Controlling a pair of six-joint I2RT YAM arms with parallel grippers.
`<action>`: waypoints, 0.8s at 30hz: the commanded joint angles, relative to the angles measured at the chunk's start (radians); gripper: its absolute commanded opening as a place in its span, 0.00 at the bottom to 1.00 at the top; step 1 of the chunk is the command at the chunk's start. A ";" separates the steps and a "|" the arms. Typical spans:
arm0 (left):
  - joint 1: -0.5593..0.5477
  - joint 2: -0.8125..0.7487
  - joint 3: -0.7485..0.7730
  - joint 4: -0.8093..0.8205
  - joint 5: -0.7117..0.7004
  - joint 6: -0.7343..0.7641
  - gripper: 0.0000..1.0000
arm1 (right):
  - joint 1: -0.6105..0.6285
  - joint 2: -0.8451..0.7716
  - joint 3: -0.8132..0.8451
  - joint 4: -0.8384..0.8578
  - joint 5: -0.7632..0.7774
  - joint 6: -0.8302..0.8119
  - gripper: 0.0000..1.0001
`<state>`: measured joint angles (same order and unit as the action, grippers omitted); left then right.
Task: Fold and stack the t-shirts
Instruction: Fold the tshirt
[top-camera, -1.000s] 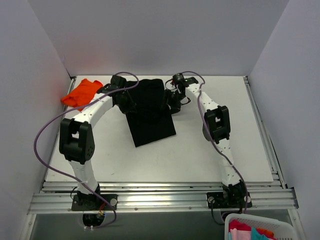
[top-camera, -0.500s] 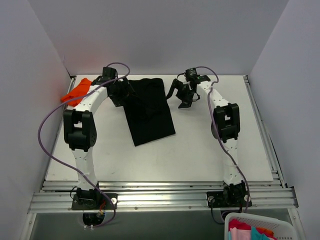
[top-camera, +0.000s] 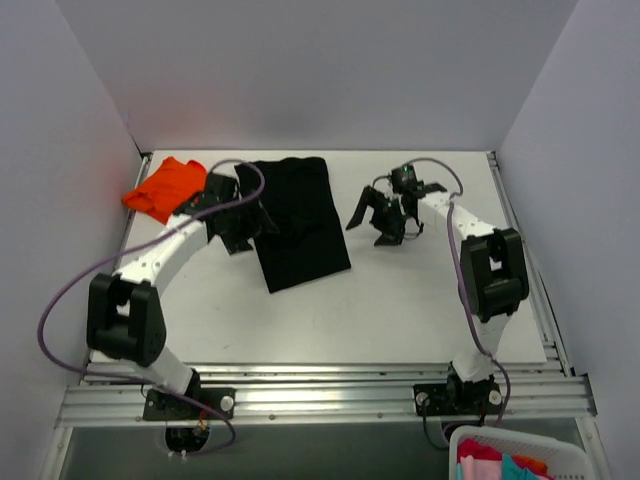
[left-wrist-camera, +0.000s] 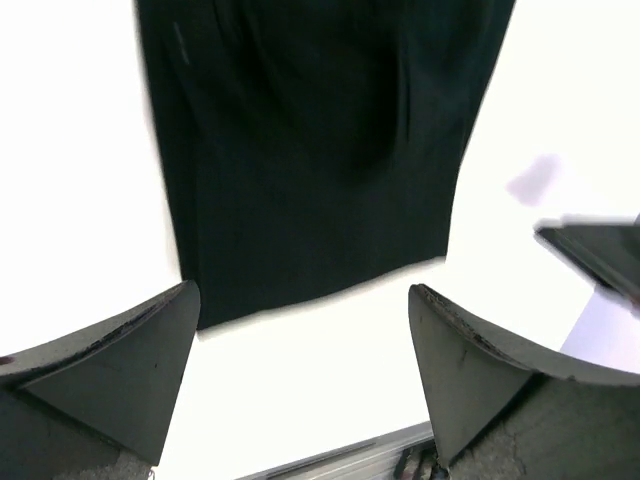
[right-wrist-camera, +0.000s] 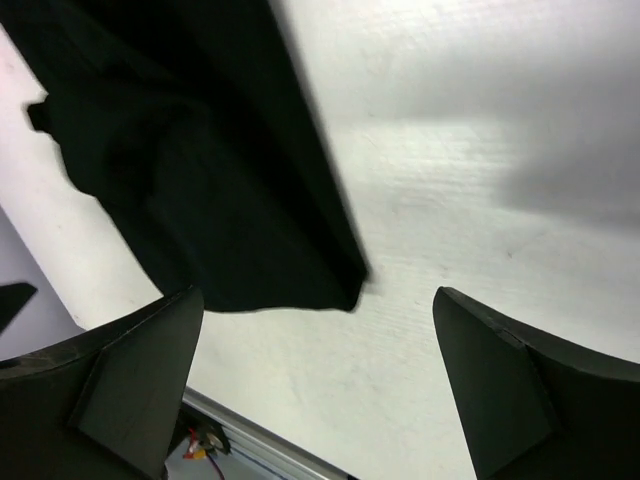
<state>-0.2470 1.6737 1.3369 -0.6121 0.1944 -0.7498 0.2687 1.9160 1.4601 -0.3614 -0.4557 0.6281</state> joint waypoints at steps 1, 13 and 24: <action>-0.070 -0.145 -0.198 0.097 -0.029 -0.103 0.94 | -0.005 -0.093 -0.157 0.087 -0.026 0.002 0.95; -0.219 -0.256 -0.499 0.276 -0.182 -0.322 0.94 | -0.003 -0.160 -0.369 0.278 -0.034 0.005 0.94; -0.245 -0.201 -0.571 0.410 -0.343 -0.457 0.95 | 0.010 -0.051 -0.392 0.409 -0.015 0.033 0.93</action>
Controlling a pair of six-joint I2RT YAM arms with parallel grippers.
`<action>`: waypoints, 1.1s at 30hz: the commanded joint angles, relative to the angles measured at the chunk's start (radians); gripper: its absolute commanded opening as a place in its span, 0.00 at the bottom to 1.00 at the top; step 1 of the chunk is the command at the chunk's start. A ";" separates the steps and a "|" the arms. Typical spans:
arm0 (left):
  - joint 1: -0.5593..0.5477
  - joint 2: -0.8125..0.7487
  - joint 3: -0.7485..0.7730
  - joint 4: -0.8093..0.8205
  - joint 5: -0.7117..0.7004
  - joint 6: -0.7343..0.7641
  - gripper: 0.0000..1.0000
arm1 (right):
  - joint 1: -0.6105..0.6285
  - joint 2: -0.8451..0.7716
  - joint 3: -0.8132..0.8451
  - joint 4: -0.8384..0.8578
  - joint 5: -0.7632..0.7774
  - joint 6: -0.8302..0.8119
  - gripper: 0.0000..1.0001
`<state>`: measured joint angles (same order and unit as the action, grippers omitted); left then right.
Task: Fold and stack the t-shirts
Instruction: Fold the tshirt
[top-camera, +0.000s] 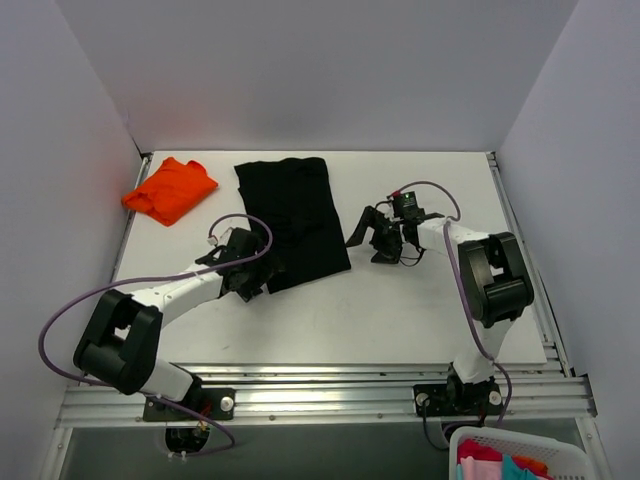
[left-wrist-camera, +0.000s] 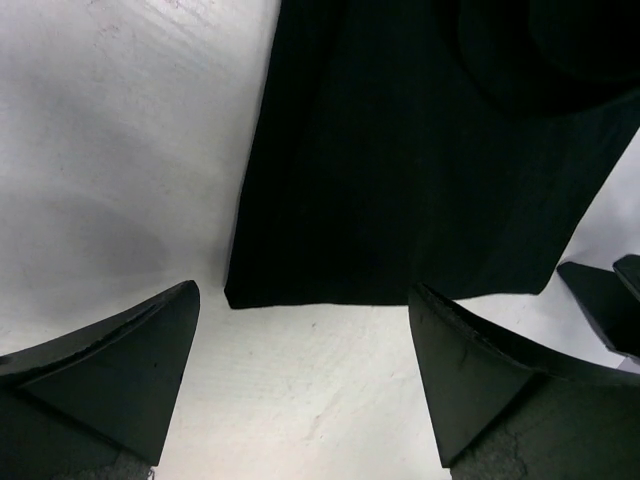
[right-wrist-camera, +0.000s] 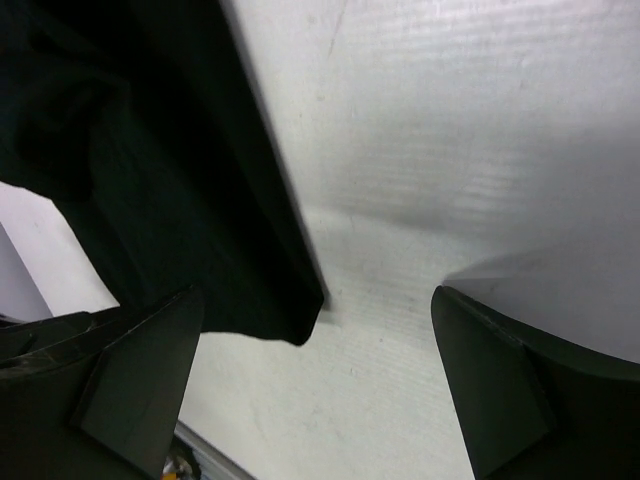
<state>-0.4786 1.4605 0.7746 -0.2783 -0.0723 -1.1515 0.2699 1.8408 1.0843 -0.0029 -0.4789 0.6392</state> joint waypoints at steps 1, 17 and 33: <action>-0.017 0.023 -0.015 0.085 -0.078 -0.059 0.95 | 0.012 0.032 -0.018 0.064 0.010 0.028 0.93; -0.112 0.106 -0.124 0.260 -0.040 -0.131 0.94 | 0.172 0.048 -0.115 0.176 0.063 0.129 0.66; -0.118 0.143 -0.149 0.304 -0.060 -0.129 0.67 | 0.189 0.012 -0.187 0.158 0.091 0.119 0.09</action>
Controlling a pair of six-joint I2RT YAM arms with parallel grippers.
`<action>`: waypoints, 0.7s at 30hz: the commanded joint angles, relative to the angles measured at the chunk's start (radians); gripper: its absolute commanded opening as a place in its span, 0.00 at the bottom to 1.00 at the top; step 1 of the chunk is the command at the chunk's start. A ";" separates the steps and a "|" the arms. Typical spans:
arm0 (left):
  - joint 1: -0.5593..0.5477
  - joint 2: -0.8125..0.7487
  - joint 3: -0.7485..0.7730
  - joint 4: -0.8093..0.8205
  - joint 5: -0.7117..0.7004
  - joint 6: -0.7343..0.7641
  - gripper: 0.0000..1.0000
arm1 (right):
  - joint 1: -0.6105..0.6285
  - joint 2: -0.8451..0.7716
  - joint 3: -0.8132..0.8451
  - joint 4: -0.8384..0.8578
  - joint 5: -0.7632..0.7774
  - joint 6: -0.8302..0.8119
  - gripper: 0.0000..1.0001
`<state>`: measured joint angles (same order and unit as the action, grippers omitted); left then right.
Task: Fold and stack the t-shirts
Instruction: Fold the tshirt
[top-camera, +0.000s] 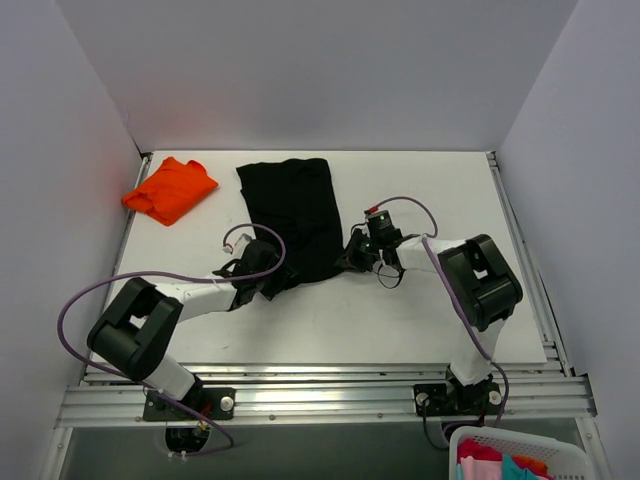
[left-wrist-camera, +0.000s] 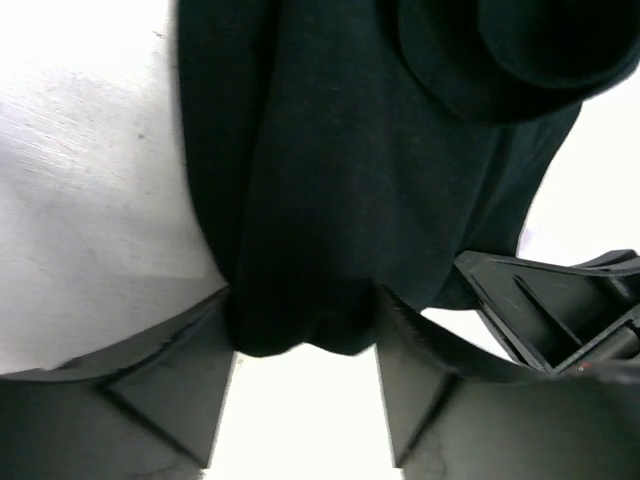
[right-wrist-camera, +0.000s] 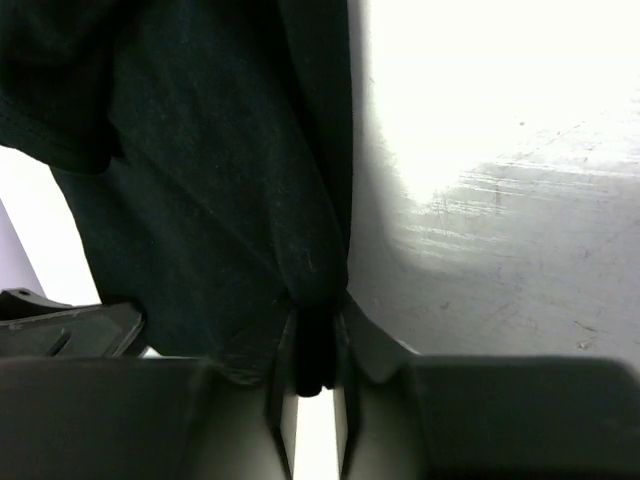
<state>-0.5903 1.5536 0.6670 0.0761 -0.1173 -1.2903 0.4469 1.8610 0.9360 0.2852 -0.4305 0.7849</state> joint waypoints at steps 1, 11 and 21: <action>-0.006 0.051 -0.043 -0.052 -0.018 0.009 0.62 | 0.012 -0.014 -0.040 -0.136 0.045 -0.030 0.04; -0.008 0.080 -0.020 -0.070 -0.007 0.029 0.02 | 0.013 -0.062 -0.054 -0.184 0.062 -0.049 0.00; -0.071 -0.240 0.129 -0.462 0.054 0.118 0.02 | 0.024 -0.386 0.047 -0.579 0.165 -0.056 0.00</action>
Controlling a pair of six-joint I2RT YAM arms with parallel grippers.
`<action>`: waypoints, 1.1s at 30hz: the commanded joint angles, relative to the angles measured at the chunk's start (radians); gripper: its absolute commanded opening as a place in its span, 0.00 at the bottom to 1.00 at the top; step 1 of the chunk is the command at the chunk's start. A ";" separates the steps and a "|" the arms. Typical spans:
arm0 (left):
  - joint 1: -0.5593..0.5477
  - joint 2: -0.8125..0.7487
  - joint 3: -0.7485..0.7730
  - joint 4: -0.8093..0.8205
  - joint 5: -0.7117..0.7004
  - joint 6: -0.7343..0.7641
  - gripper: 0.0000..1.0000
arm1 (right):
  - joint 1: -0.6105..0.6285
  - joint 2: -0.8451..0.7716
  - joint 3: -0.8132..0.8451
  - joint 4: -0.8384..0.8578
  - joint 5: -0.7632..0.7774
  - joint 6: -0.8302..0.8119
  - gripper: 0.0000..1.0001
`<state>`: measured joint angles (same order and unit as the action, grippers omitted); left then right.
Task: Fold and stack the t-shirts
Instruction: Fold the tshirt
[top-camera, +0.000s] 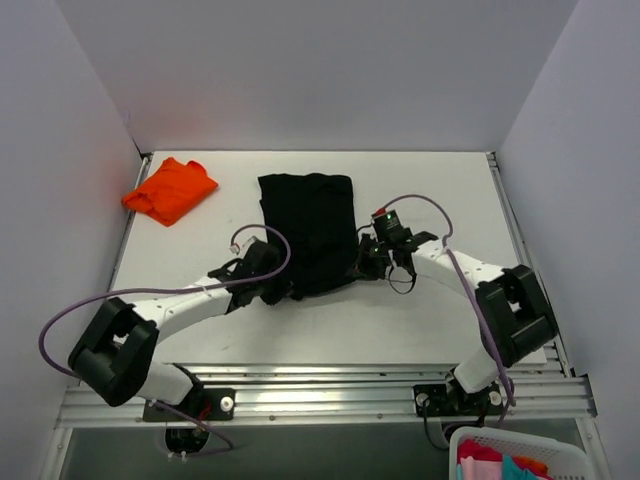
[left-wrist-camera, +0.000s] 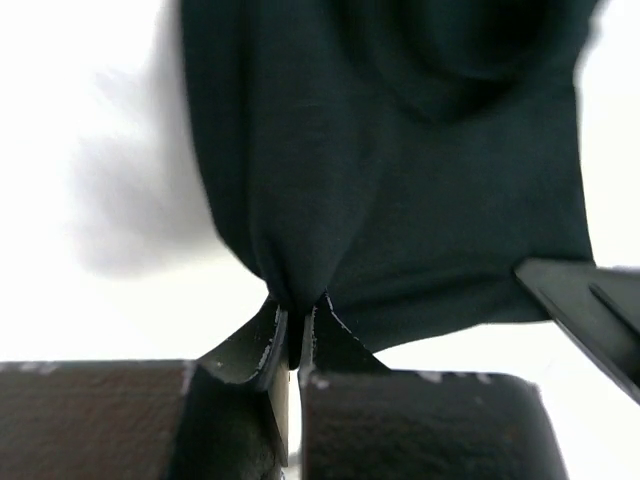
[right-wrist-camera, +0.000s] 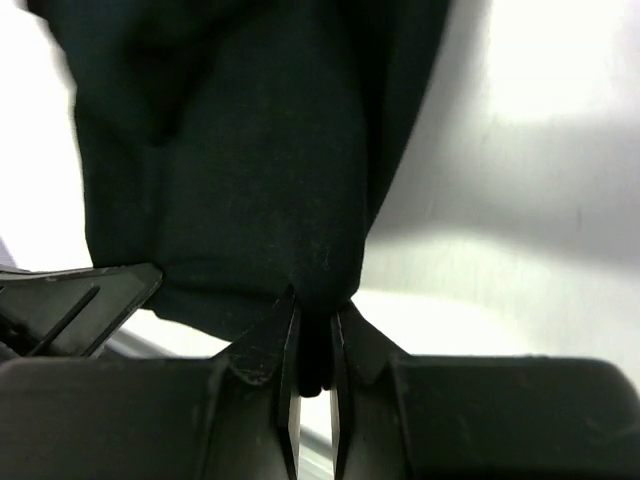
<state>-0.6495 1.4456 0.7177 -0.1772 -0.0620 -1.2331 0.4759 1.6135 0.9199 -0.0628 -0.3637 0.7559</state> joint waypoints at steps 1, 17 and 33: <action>-0.018 -0.160 0.089 -0.273 0.007 0.064 0.02 | -0.002 -0.164 0.088 -0.262 0.103 -0.029 0.00; -0.036 -0.455 0.199 -0.602 -0.015 0.018 0.02 | 0.003 -0.382 0.247 -0.591 0.104 0.003 0.00; 0.054 -0.197 0.399 -0.467 0.088 0.127 0.02 | -0.023 -0.276 0.298 -0.591 0.111 -0.070 0.00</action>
<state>-0.6460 1.2232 1.0405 -0.6243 0.0624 -1.1778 0.4900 1.3052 1.1824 -0.6106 -0.3321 0.7448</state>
